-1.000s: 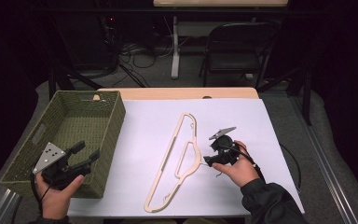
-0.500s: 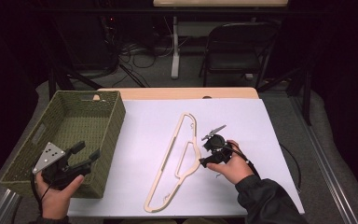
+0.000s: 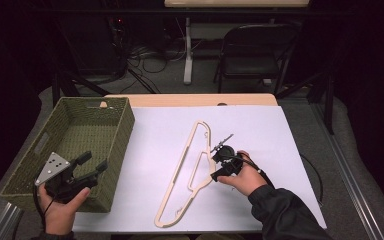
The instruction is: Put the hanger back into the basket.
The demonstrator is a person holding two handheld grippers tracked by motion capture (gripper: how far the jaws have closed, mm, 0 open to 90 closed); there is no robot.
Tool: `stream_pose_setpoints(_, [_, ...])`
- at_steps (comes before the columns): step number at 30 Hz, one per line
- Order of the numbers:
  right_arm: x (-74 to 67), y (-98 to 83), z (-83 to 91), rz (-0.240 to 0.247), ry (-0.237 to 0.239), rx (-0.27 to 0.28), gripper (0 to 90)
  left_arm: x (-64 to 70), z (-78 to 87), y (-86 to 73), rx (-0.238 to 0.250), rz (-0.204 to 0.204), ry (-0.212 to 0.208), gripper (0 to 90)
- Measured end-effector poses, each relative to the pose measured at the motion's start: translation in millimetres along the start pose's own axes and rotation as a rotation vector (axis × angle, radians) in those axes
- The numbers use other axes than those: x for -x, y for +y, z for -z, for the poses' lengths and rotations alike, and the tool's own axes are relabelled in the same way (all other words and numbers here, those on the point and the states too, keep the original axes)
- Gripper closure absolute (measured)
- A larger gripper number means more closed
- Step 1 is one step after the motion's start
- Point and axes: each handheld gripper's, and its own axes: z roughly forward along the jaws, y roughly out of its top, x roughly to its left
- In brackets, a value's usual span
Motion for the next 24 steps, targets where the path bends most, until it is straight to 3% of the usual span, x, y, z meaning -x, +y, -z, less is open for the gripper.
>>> stream_pose_setpoints(2, [0.3, 2.1, 1.8, 0.0, 0.008, -0.042, 37.3, 0.2, -0.1, 0.0, 0.0, -0.002, -0.001, 34.5])
stream_pose_setpoints(5, [-0.7, 2.9, -0.2, -0.015, 0.013, -0.028, 37.7, 0.3, -0.4, -0.1, 0.0, -0.002, -0.002, 34.5])
stream_pose_setpoints(6, [-0.2, 6.2, 2.8, -0.013, 0.018, -0.079, 38.5, 0.4, -0.4, -0.1, -0.001, -0.002, -0.002, 34.4])
stream_pose_setpoints(8, [-0.3, 8.1, 3.6, -0.037, 0.038, -0.094, 39.4, 0.4, -0.3, -0.1, -0.001, -0.003, -0.001, 34.5])
stream_pose_setpoints(9, [-0.3, 8.1, 3.6, -0.037, 0.038, -0.094, 39.4, 0.4, -0.2, -0.1, -0.001, -0.002, -0.001, 34.5])
stream_pose_setpoints(10, [-1.6, 6.6, -2.7, -0.058, 0.044, -0.027, 40.1, 0.2, 0.0, 0.1, 0.0, -0.001, -0.001, 34.4])
stream_pose_setpoints(11, [-1.6, 6.6, -2.7, -0.058, 0.044, -0.027, 40.1, 0.2, 0.0, 0.1, 0.0, -0.001, -0.001, 34.5])
stream_pose_setpoints(12, [-2.1, 11.2, 2.9, -0.04, 0.039, -0.142, 41.0, 0.1, 0.1, 0.3, 0.001, -0.003, -0.001, 34.4])
stream_pose_setpoints(14, [-3.7, 12.3, 1.9, -0.034, 0.04, -0.157, 41.4, 0.5, 0.0, 0.2, 0.0, -0.004, 0.001, 34.4])
stream_pose_setpoints(16, [-8.1, 10.9, -4.9, -0.062, 0.042, -0.091, 41.7, 0.6, 0.0, 0.2, 0.0, -0.005, 0.0, 34.4])
stream_pose_setpoints(17, [-8.4, 13.5, -1.8, -0.049, 0.04, -0.159, 41.8, 0.7, -0.1, 0.1, -0.001, -0.005, 0.001, 34.4])
stream_pose_setpoints(20, [-11.7, 16.6, -4.4, -0.041, 0.041, -0.183, 41.7, 0.8, -0.1, 0.0, -0.002, -0.005, 0.0, 34.4])
stream_pose_setpoints(21, [-11.2, 18.6, -4.2, -0.016, 0.04, -0.204, 41.6, 1.0, -0.1, 0.1, -0.001, -0.004, 0.0, 34.4])
stream_pose_setpoints(22, [-14.6, 17.6, -7.1, -0.05, 0.043, -0.168, 41.0, 0.9, -0.1, 0.1, 0.0, -0.004, 0.0, 34.4])
stream_pose_setpoints(24, [-14.1, 21.1, -6.2, -0.018, 0.036, -0.2, 40.3, 0.7, 0.0, 0.1, -0.001, -0.005, -0.001, 34.5])
